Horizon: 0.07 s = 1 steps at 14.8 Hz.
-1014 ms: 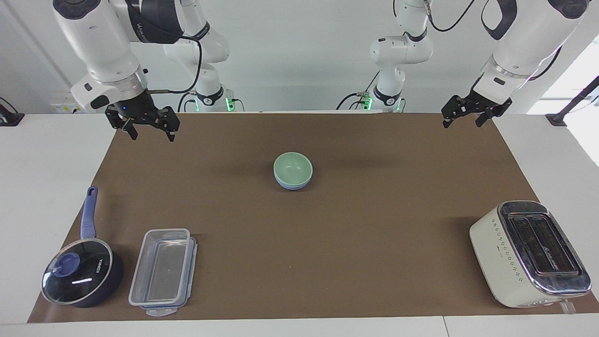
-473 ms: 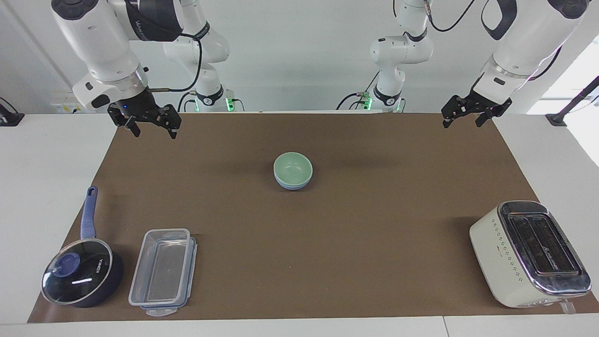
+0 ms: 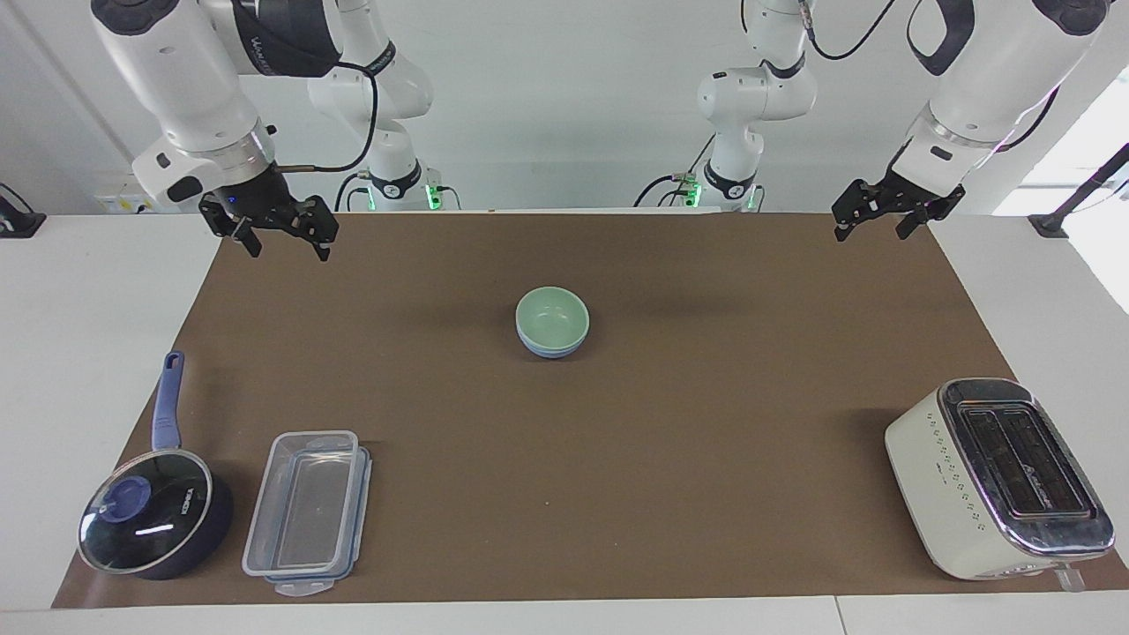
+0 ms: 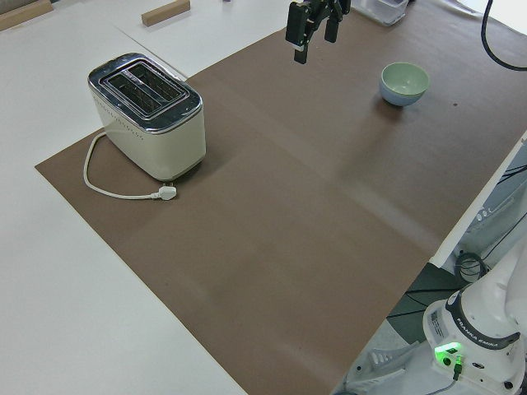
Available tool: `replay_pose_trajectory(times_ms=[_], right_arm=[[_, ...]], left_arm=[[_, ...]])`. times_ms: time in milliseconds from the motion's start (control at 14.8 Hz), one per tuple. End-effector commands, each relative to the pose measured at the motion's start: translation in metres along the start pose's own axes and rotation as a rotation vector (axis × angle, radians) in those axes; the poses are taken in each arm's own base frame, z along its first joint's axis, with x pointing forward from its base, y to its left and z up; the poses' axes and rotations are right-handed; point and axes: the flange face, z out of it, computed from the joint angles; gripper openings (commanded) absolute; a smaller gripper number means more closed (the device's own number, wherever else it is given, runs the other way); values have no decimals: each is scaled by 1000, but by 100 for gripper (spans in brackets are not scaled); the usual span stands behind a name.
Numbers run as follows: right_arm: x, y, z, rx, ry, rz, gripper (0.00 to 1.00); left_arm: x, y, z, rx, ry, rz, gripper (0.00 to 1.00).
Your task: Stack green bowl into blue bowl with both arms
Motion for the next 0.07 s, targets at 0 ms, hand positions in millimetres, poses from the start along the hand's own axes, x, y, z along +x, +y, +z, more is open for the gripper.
replay_pose_trajectory(times_ms=[0], right_arm=[[-7,3,-3,21,1,24,100]], left_arm=[[-2,-2,-4,-3,13,-11,100]])
